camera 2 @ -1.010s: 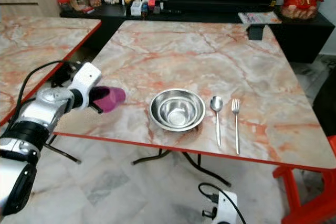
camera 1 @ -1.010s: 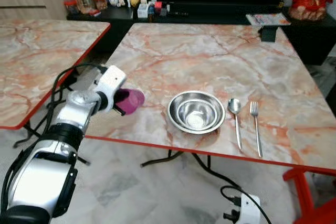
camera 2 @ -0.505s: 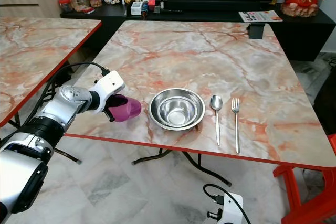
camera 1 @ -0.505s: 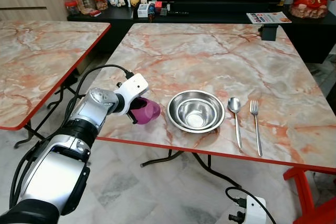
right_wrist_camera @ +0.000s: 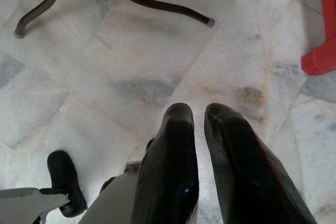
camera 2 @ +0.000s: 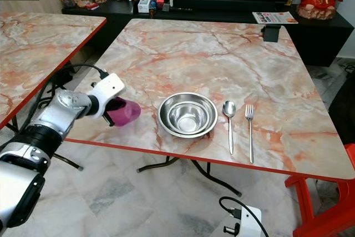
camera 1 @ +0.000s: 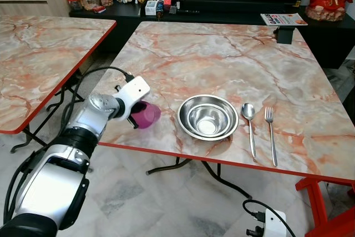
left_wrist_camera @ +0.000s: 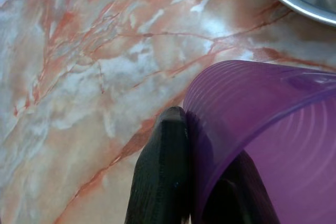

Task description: Setting the table

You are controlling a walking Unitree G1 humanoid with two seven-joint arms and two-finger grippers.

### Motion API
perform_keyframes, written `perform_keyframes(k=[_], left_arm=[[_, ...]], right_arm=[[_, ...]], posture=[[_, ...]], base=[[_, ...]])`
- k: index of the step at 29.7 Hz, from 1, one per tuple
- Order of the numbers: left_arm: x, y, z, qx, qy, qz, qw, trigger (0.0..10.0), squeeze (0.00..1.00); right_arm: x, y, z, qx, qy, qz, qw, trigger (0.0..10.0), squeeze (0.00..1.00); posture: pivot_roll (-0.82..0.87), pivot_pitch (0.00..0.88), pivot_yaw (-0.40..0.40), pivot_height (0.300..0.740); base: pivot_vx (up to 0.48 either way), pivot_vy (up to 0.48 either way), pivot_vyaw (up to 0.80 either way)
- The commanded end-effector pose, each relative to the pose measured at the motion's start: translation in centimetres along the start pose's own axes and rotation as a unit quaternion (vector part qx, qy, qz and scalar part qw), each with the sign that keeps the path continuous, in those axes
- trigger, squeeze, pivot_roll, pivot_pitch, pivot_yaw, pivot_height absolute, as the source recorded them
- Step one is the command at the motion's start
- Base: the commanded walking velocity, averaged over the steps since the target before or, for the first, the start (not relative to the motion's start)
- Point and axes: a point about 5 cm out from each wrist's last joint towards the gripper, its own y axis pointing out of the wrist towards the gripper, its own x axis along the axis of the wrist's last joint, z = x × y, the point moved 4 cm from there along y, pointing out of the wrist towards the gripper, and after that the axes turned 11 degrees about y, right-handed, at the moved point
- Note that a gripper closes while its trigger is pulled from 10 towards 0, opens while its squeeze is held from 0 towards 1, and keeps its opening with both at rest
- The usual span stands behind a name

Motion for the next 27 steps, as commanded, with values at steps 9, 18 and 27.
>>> perform_keyframes(k=[9, 18, 27], left_arm=[[0.2, 0.3, -1.3, -0.016, -0.001, -0.003, 1.000, 10.0, 1.00], [0.4, 0.3, -1.6, -0.019, -0.001, -0.006, 1.000, 10.0, 0.00], [0.6, 0.3, -1.6, -0.022, 0.003, -0.005, 1.000, 10.0, 0.00]], right_arm=[[0.5, 0.1, -0.1, 0.001, 0.001, -0.006, 1.000, 10.0, 0.00], [0.2, 0.0, -0.5, -0.002, 0.001, -0.002, 1.000, 10.0, 0.00], [0.6, 0.1, -0.6, -0.003, 0.002, -0.005, 1.000, 10.0, 0.00]], posture=[[-0.02, 0.000, -0.024, 0.740], [-0.02, 0.000, -0.027, 0.740], [-0.03, 0.000, -0.031, 0.740]], base=[[0.000, 0.000, 0.00], [0.000, 0.000, 0.00], [0.000, 0.000, 0.00]])
